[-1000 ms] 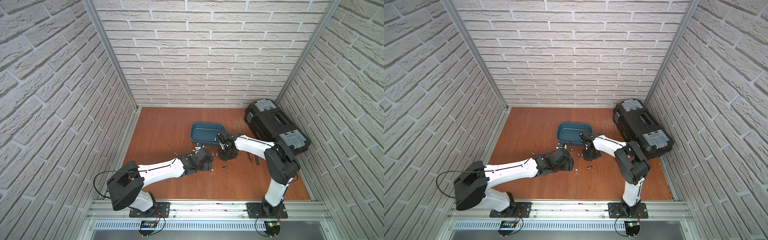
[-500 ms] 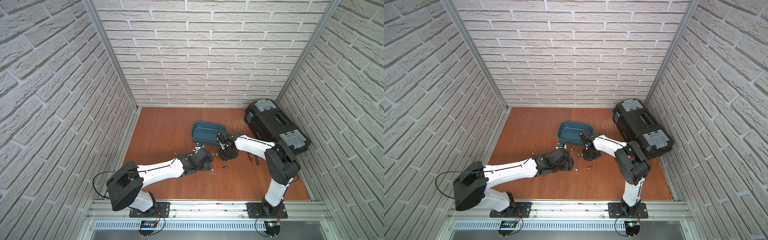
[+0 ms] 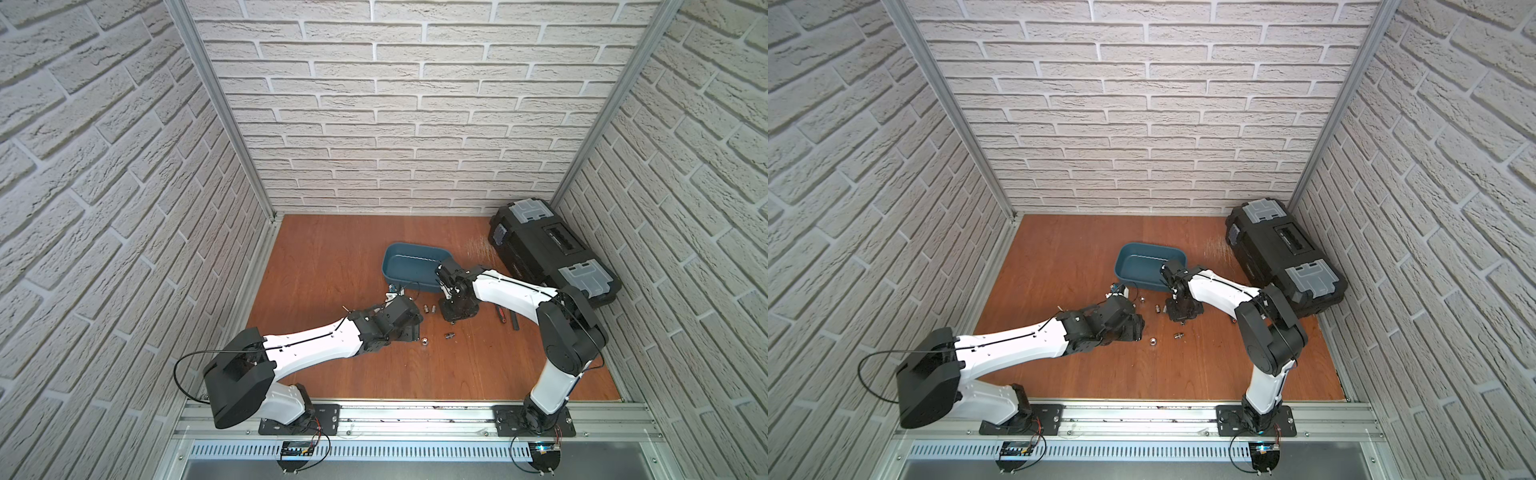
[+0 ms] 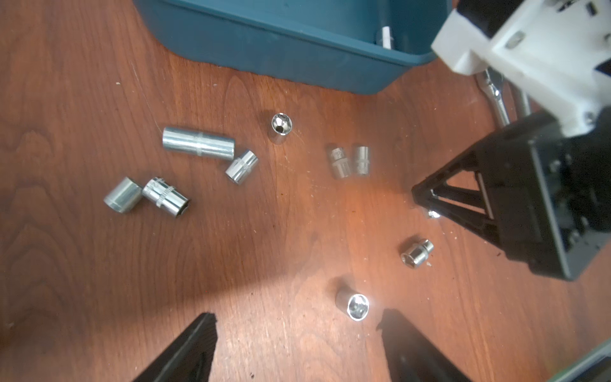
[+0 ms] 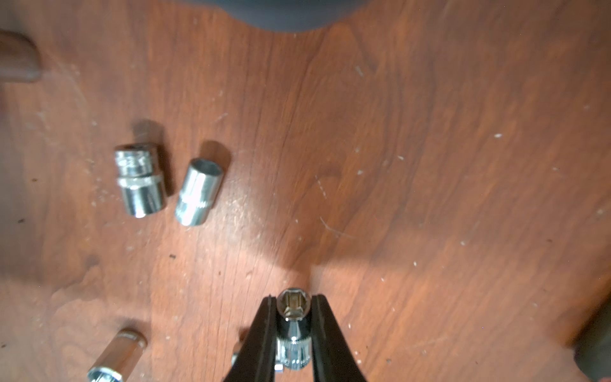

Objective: Put the socket on the desktop into the storage box
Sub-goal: Pick up the socket head from the center of the board, then place the socket head in the storage box.

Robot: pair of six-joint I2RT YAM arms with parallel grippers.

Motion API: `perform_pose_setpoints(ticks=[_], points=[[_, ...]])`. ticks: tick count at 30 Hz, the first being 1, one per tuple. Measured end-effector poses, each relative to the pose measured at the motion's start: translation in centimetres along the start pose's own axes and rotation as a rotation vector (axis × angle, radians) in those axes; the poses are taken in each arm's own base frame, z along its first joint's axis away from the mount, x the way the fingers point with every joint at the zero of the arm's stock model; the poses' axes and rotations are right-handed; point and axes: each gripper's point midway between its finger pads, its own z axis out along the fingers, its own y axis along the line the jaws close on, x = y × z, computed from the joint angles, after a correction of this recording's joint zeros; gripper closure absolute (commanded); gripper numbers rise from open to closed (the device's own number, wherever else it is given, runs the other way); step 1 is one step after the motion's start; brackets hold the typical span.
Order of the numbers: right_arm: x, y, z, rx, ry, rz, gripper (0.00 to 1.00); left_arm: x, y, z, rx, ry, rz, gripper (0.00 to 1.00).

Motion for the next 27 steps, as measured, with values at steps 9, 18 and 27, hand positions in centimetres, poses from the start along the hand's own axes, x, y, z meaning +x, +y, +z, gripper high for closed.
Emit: perform_pose_setpoints(ticks=[9,18,27], points=[[-0.5,0.2,-3.1,-0.020,-0.053,-0.002,0.80,-1.0,0.7,-1.0,-0.002,-0.029,-0.023,0.17],[-3.6,1.3,-8.1,-0.062,-0.161,-0.004,0.80,-2.9,2.2,-2.9,-0.006,-0.076,-0.076,0.16],[-7.6,2.7,-10.5,-0.077,-0.217,-0.026,0.80,-4.1,4.0,-5.2,-0.009,-0.120,-0.122,0.16]])
